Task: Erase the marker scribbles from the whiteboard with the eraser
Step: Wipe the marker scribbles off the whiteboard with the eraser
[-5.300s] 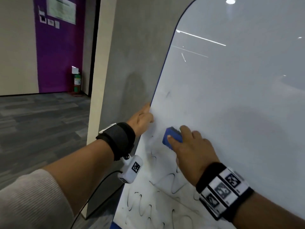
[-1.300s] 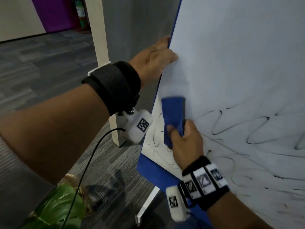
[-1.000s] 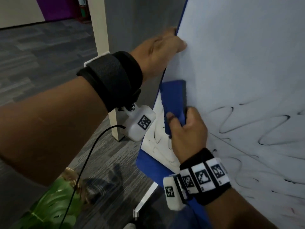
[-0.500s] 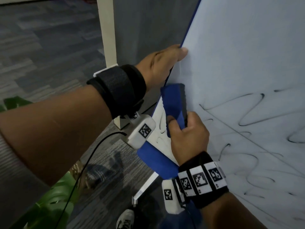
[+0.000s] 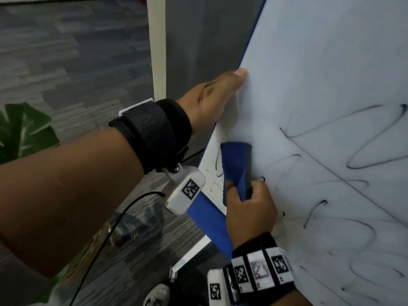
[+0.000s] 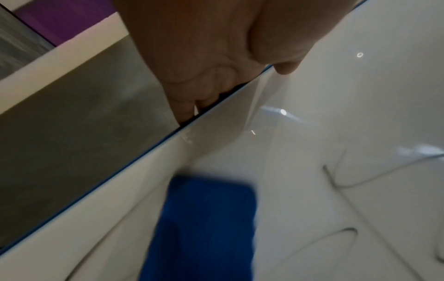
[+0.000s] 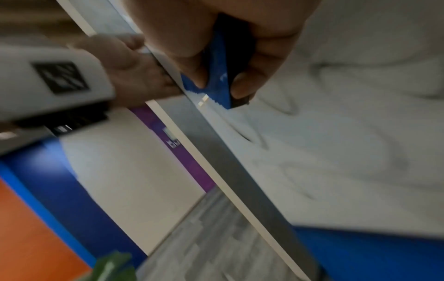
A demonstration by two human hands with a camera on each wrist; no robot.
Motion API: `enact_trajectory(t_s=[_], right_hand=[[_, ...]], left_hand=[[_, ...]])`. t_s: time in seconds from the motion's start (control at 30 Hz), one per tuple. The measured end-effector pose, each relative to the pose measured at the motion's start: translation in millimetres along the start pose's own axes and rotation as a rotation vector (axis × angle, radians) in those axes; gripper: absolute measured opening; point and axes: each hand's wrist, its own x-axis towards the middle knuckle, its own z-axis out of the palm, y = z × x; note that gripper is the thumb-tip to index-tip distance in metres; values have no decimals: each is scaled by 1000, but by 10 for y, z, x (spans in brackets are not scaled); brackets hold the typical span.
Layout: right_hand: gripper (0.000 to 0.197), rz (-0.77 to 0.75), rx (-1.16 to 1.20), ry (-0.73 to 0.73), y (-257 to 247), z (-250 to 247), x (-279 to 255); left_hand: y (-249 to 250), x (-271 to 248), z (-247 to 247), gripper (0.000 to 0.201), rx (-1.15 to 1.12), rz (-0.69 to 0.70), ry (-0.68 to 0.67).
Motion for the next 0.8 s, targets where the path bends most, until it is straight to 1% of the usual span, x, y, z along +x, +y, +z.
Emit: enact_trajectory(t_s=[0.07,0.1,0.17,0.23,0.27,0.33,0.37,0.4,0.43,0.47,0.5,0.53,0.57,0.6,0.63,0.67,0.73,0.77,0.8], right_hand=[[34,142,-40,-76,365,3,-187],[35,170,-46,-88,453,9,-252],[36,123,-43,-76,387,35,-264],[34,32,-2,-70,121,43,-161],[33,-14,22,-59,-25,42,-84],[31,-79,41,-32,-164,89,43],[31,-85,26,-35,-120,126,72],[31,-57,-10,-59,-7,162,63],[31,-2,-61,-94,176,189,18],[31,65,-111,-129,387,201,-58],[32,129,-147,-149,570,189,-154],[33,178,-165,-149,701,178,-246],[33,189,-168,-130,754,183,-306],[34,168,-164,-108,724,208,-326],[34,120,-152,-85,623,249,-305],[35,58,-126,-57,468,289,-259],[36,-70,-53,45,155,388,-102],[35,-112,-19,93,53,432,-43],[35,-128,-2,115,31,470,-13]], left_hand=[[-94,-83,40,92,46,-13,15],[-146,-112,52,91,65,-19,24],[-185,-192,78,83,111,-26,24],[-189,-245,87,80,134,-63,55],[-172,-262,81,76,154,-73,71],[-157,-277,64,55,176,-82,77],[-140,-287,63,44,187,-93,76],[-133,-295,63,34,184,-97,69],[-153,-292,60,29,195,-99,65],[-172,-295,59,31,207,-101,55],[-230,-283,51,38,217,-103,30],[-293,-271,40,42,208,-105,-6],[-357,-275,21,36,201,-102,-45],[-429,-274,-15,27,211,-99,-75],[-489,-277,-49,24,227,-104,-96],[-525,-283,-62,30,245,-114,-106],[-582,-257,-94,58,262,-79,-110],[-585,-250,-101,65,266,-64,-117],[-580,-246,-110,67,274,-56,-131]])
